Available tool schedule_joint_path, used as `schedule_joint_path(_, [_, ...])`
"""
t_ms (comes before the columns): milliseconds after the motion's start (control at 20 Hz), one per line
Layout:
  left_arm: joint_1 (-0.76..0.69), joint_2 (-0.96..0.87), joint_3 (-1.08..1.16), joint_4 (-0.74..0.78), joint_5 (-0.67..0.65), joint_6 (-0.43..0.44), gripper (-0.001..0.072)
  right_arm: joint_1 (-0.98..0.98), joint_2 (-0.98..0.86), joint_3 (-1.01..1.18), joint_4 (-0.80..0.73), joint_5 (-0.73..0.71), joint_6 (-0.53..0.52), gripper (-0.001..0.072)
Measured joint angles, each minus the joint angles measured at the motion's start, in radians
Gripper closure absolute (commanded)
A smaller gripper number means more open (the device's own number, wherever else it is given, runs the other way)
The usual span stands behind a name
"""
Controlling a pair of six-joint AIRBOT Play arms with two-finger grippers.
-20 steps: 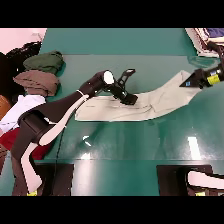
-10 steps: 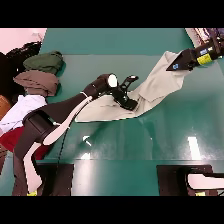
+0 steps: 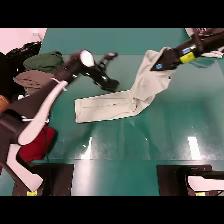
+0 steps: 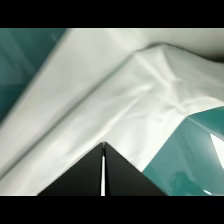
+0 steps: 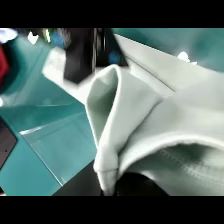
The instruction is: Fold the shirts.
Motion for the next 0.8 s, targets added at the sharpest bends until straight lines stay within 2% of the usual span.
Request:
schedule_joint_path(200, [0.167, 0.135, 0.001, 0.079, -0.073, 0.000, 0.0678, 0.204, -0.055, 0.002, 0.002, -0.141, -0.012, 0.0691])
schedule_joint_path(250, [0.209, 0.171, 0.001, 0.091, -0.085, 0.000, 0.0677, 0.262, -0.082, 0.002, 0.001, -0.187, -0.019, 0.0625])
schedule_joint_path(300, [0.251, 0.206, 0.002, 0.102, -0.098, 0.001, 0.0677, 0.327, -0.115, 0.002, 0.002, -0.245, -0.034, 0.0417])
schedule_joint_path(350, [0.288, 0.241, 0.001, 0.110, -0.111, 0.003, 0.0677, 0.386, -0.148, 0.002, 0.003, -0.305, -0.058, 0.0275])
schedule_joint_path(400, [0.322, 0.273, 0.002, 0.115, -0.119, 0.003, 0.0677, 0.446, -0.183, 0.004, 0.005, -0.367, -0.082, 0.0250])
schedule_joint_path(550, [0.413, 0.355, 0.002, 0.127, -0.154, 0.005, 0.0677, 0.561, -0.267, 0.053, -0.006, -0.475, -0.124, 0.0257])
schedule_joint_path(650, [0.458, 0.402, 0.002, 0.130, -0.190, 0.012, 0.0678, 0.583, -0.284, 0.094, -0.059, -0.473, -0.129, 0.0259])
schedule_joint_path(800, [0.497, 0.463, -0.014, 0.138, -0.242, 0.020, 0.0678, 0.533, -0.243, 0.072, -0.178, -0.396, -0.091, 0.0259])
